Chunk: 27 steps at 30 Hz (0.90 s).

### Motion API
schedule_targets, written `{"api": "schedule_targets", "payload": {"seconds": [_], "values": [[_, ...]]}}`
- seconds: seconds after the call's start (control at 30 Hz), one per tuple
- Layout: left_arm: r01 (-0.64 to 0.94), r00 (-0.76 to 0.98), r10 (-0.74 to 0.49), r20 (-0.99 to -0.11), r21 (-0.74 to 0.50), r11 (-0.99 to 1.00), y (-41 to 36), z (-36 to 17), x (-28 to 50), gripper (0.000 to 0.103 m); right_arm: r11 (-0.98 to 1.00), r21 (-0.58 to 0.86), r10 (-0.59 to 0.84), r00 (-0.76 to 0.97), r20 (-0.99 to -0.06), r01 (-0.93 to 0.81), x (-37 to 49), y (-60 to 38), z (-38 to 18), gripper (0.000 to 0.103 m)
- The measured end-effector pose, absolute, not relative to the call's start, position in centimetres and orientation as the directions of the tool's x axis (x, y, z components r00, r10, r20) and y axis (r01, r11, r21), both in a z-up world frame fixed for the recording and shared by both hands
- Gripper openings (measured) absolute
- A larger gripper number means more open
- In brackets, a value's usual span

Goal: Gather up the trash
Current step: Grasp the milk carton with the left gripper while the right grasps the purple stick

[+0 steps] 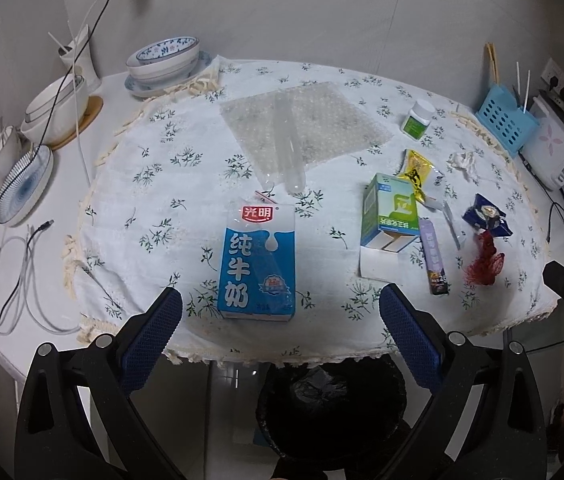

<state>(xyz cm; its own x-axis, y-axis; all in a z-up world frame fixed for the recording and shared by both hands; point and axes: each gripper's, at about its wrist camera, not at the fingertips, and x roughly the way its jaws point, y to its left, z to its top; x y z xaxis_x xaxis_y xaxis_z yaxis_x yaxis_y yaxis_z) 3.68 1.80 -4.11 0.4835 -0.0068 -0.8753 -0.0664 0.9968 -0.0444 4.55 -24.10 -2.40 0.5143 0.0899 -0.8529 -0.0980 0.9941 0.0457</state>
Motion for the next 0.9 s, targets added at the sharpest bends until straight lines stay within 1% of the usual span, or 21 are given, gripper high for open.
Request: {"api": "schedule_targets", "payload": {"seconds": [0.13, 0.27, 0.4, 0.5, 0.53, 0.67, 0.77, 0.83, 0.87, 0.9], "values": [[-0.094, 0.451, 0.010, -0.892, -0.037, 0.995, 2.7, -6.2, 5.9, 0.096, 0.992, 0.051, 0.100, 0.471, -0.877, -0.116, 6.7, -23.1, -4.6, 0.091], [-0.112, 0.417, 0.024, -0.909, -0.025, 0.993, 3.1, -8.3, 8.0, 0.095, 0.989, 0.041, 0.098, 0.423, -0.901, -0.142, 8.9, -21.8, -7.1, 0.085], [-0.125, 0.379, 0.037, -0.925, -0.012, 0.992, 3.5, -10.4, 9.7, 0.093, 0.988, 0.047, 0.097, 0.357, -0.929, -0.145, 11.1, -21.1, -10.0, 0.076], [-0.138, 0.359, 0.036, -0.933, -0.014, 0.990, 4.0, -11.6, 10.5, 0.090, 0.989, 0.057, 0.096, 0.306, -0.947, -0.133, 12.4, -20.8, -12.1, 0.067], [-0.139, 0.354, 0.037, -0.935, -0.013, 0.990, 4.1, -11.9, 10.7, 0.090, 0.990, 0.059, 0.095, 0.295, -0.951, -0.130, 12.6, -20.7, -12.5, 0.066], [-0.137, 0.330, 0.028, -0.943, -0.019, 0.990, 4.1, -12.9, 11.1, 0.083, 0.990, 0.064, 0.093, 0.252, -0.963, -0.123, 13.5, -20.2, -14.0, 0.054], [-0.135, 0.325, 0.024, -0.946, -0.021, 0.991, 4.1, -13.4, 11.4, 0.076, 0.991, 0.062, 0.090, 0.238, -0.967, -0.122, 13.7, -19.7, -14.6, 0.048], [-0.136, 0.320, 0.015, -0.947, -0.030, 0.990, 4.1, -13.5, 11.6, 0.071, 0.991, 0.063, 0.089, 0.223, -0.971, -0.122, 13.9, -19.5, -15.0, 0.041], [-0.133, 0.318, 0.007, -0.948, -0.037, 0.990, 4.1, -13.6, 11.6, 0.064, 0.991, 0.061, 0.086, 0.216, -0.973, -0.119, 13.9, -19.4, -15.1, 0.039], [-0.132, 0.316, 0.004, -0.949, -0.040, 0.990, 4.1, -13.7, 11.7, 0.063, 0.992, 0.052, 0.078, 0.222, -0.972, -0.119, 13.9, -19.3, -15.1, 0.036]]}}
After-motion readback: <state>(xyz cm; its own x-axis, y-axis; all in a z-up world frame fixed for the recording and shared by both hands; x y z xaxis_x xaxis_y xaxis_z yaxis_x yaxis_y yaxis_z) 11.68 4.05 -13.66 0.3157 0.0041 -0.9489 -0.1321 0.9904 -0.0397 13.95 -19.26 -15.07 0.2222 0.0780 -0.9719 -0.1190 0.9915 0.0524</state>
